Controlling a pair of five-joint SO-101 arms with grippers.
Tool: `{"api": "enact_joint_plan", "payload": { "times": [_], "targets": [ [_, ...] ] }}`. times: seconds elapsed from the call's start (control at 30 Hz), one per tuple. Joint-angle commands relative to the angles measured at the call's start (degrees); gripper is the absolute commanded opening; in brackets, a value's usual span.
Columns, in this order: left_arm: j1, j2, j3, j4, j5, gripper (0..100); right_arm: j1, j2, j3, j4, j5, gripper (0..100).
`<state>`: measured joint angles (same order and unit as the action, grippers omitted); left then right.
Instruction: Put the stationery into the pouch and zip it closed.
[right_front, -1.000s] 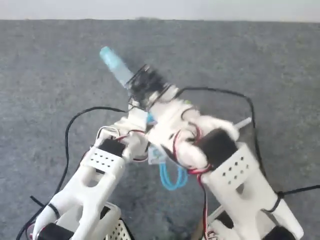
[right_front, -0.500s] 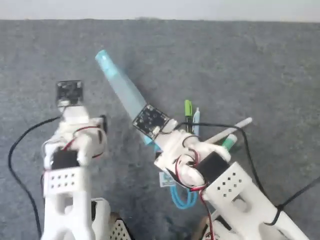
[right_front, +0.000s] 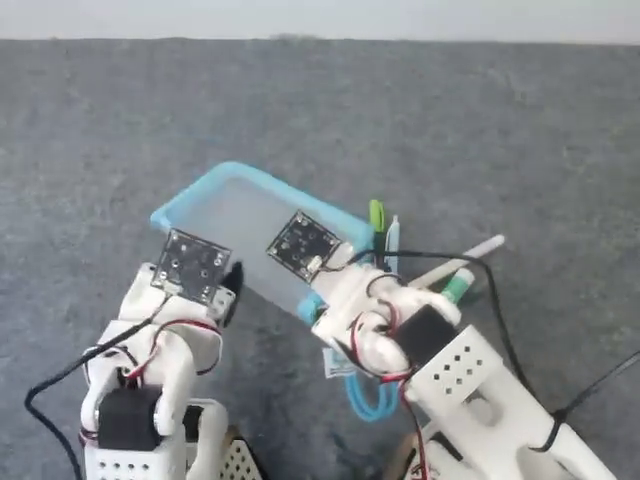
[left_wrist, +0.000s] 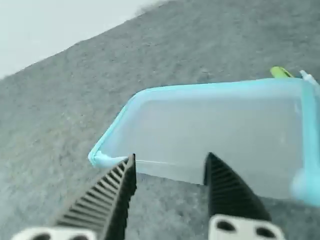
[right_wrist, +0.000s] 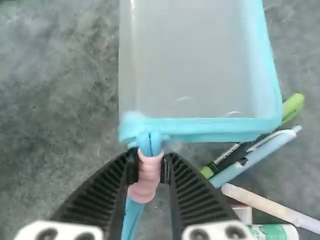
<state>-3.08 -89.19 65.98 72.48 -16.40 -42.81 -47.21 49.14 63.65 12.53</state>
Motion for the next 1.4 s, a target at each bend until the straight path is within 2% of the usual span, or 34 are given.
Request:
{"api": "enact_joint_plan", "payload": {
  "times": [0.0,0.27,0.6,0.83,1.13,1.37],
  "targets": [
    [2.1,-0.6,-1.2,-0.2,-0.7,26,3.4,-2.2,-7.6,-0.4,-0.7,0.8],
    [10.0,-0.6,0.6,-1.1,2.2,27,3.6,-2.1,-18.7,8.3,0.9,0.8],
    [11.5,-1.1,0.4,-2.5,4.6,30,2.5,5.6,-19.1,6.1,0.8,0.8],
    [16.9,-1.1,0.7,-3.4,6.2,30,1.7,7.9,-21.1,6.2,0.5,0.8],
    [16.8,-0.7,4.6,-9.1,6.2,30,0.4,7.9,-23.3,9.3,0.4,0.8],
    [12.2,-0.7,6.8,-12.4,5.9,30,-2.1,7.9,-23.3,10.4,0.4,0.8]
  ]
}}
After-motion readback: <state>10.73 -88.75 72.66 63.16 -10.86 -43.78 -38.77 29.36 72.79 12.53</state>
